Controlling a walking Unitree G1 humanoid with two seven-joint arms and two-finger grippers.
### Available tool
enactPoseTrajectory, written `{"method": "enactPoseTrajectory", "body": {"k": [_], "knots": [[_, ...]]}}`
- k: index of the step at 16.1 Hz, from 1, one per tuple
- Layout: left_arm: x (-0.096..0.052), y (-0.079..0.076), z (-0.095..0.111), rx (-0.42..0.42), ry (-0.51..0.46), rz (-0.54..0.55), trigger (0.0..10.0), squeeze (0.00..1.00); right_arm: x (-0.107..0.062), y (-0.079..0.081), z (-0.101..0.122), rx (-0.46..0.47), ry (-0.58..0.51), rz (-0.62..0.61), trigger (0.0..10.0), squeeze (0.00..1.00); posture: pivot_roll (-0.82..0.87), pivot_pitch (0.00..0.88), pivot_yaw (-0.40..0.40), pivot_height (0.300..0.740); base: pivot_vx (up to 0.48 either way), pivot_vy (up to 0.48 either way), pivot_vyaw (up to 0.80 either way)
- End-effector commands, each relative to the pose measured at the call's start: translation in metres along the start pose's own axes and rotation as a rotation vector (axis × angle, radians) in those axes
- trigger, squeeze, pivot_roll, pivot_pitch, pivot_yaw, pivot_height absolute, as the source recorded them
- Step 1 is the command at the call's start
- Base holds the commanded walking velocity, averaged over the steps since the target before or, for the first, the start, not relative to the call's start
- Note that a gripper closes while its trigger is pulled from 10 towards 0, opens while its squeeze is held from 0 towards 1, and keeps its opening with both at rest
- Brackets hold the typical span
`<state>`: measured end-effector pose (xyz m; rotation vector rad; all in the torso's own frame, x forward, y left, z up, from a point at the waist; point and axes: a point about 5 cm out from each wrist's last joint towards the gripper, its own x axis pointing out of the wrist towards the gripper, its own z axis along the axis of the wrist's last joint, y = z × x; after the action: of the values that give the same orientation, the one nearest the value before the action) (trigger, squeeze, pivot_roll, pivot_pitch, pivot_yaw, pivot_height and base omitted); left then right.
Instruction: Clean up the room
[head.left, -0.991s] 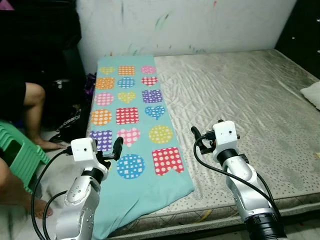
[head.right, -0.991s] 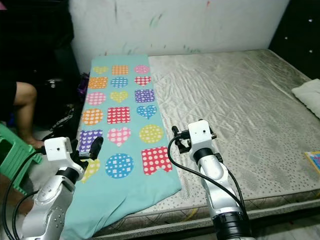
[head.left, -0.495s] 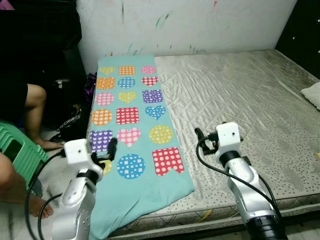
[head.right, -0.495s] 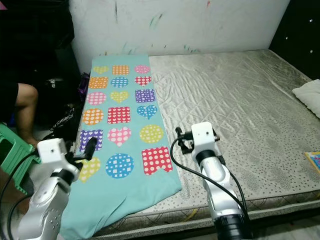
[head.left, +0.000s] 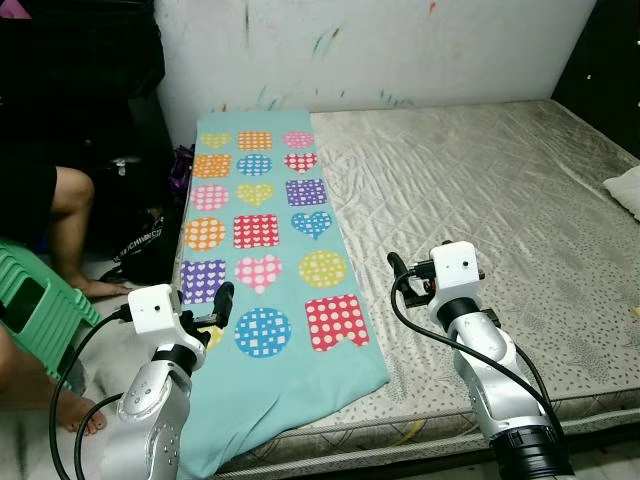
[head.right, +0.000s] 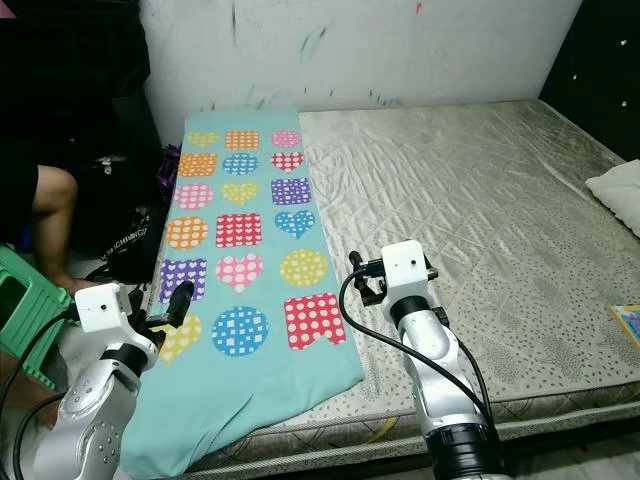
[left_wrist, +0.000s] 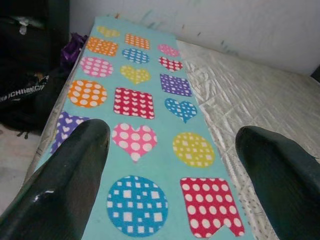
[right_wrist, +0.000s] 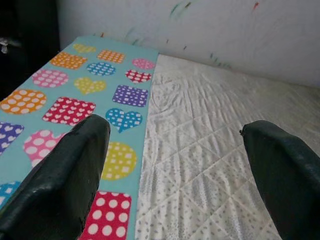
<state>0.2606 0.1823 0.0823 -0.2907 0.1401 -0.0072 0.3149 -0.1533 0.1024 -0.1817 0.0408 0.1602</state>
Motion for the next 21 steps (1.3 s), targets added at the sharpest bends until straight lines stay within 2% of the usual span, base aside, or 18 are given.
{"method": "enactPoseTrajectory", "body": {"k": [1, 3, 5, 11, 21], "knots": [[0.001, -0.0013, 0.0001, -0.005, 0.017, -0.008, 10.0, 0.0, -0.002, -0.0024, -0.0019, 0.016, 0.015, -0.015, 10.0, 0.0, -0.15, 0.0, -0.004, 0.74, 0.0, 0.0, 0.0], [0.0011, -0.0011, 0.0004, -0.014, 0.011, -0.015, 10.0, 0.0, -0.0015, -0.003, -0.0013, 0.019, 0.011, -0.016, 10.0, 0.0, -0.15, 0.0, -0.002, 0.74, 0.0, 0.0, -0.8], [0.0024, -0.001, 0.0018, -0.019, 0.008, -0.012, 10.0, 0.0, 0.0003, -0.0045, -0.0002, 0.019, 0.008, -0.017, 10.0, 0.0, -0.15, 0.0, -0.002, 0.74, 0.0, 0.159, 0.0], [0.0035, 0.0005, 0.0034, -0.022, 0.004, 0.006, 10.0, 0.0, 0.0013, -0.0036, 0.0005, 0.018, 0.009, -0.012, 10.0, 0.0, -0.15, 0.0, -0.004, 0.74, 0.0, 0.48, 0.0], [0.0031, -0.0021, 0.0057, -0.028, -0.02, -0.006, 10.0, 0.0, -0.0004, -0.0049, 0.0008, 0.016, 0.005, -0.012, 10.0, 0.0, -0.15, 0.0, -0.005, 0.74, 0.0, 0.0, 0.0]]}}
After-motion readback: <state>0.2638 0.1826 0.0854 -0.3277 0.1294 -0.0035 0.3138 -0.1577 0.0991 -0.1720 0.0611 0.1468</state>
